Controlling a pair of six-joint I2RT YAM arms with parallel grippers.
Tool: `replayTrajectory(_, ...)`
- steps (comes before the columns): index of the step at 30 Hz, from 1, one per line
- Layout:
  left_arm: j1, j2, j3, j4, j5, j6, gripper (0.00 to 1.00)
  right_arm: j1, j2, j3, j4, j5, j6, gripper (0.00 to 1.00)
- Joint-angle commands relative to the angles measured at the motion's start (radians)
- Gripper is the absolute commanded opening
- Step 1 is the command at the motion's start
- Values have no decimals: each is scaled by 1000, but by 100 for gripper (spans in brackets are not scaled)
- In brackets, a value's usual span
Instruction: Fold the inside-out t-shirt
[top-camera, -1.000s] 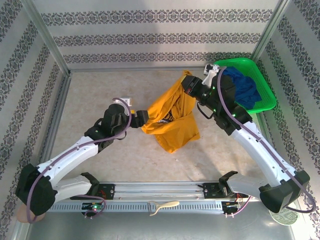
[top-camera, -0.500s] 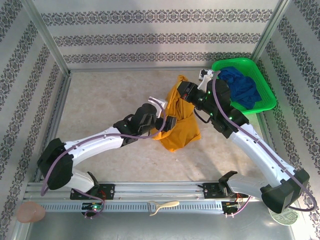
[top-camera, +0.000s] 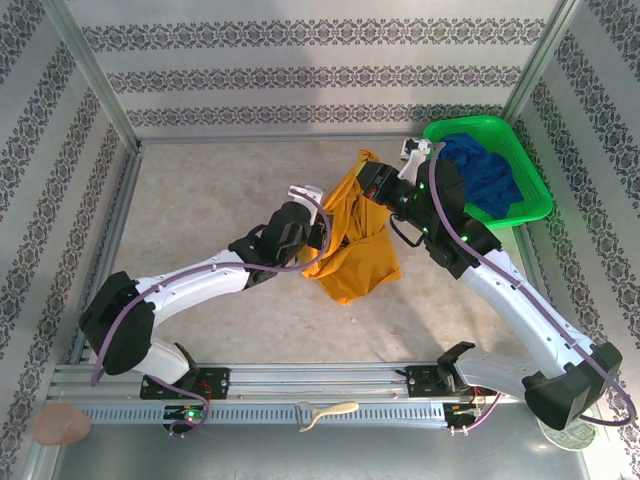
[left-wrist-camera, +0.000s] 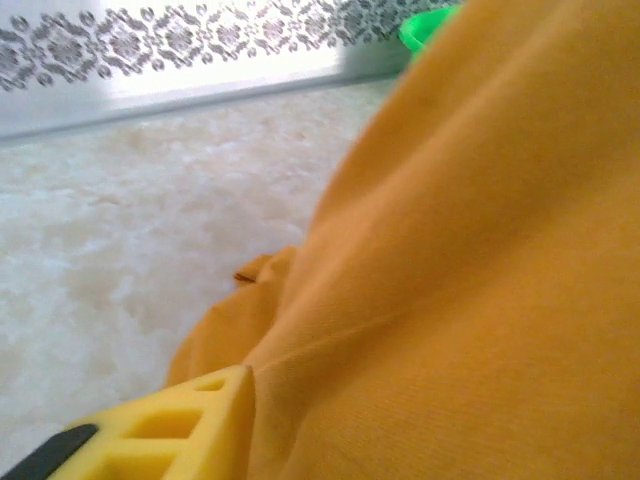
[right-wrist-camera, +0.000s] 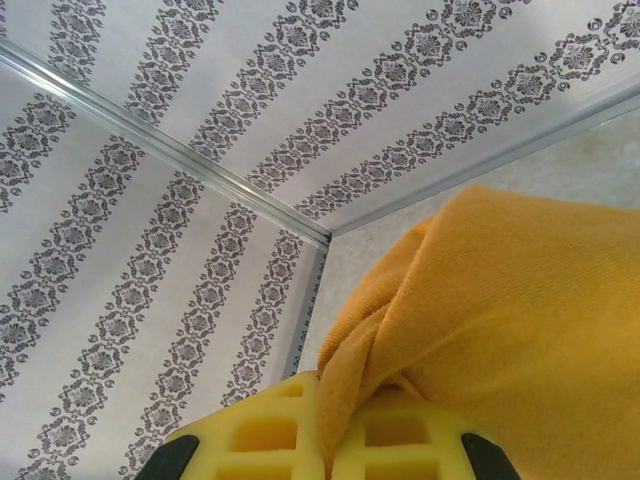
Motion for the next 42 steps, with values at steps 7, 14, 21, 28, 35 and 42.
replayTrajectory(7,123,182,134,22,253,-13,25,-2,-28,-3,43,-3,23,0)
replayTrajectory(14,310,40,77,59,804,-162,0,-147,130,-14,79,-65,33,0)
replayTrajectory(21,374,-4,25,428,1245,-524,0,-230,464,91,27,-232,-164,57)
replayTrajectory(28,395,107,-39,934,1250,-892,0,-215,118,-176,66,-205,-192,71)
replayTrajectory(35,399,167,-17,1017,1267,-975,0,-154,-128,-367,180,-172,-226,94)
replayTrajectory(42,398,181,-3,1043,1273,-999,0,-107,52,-350,341,-169,-175,91)
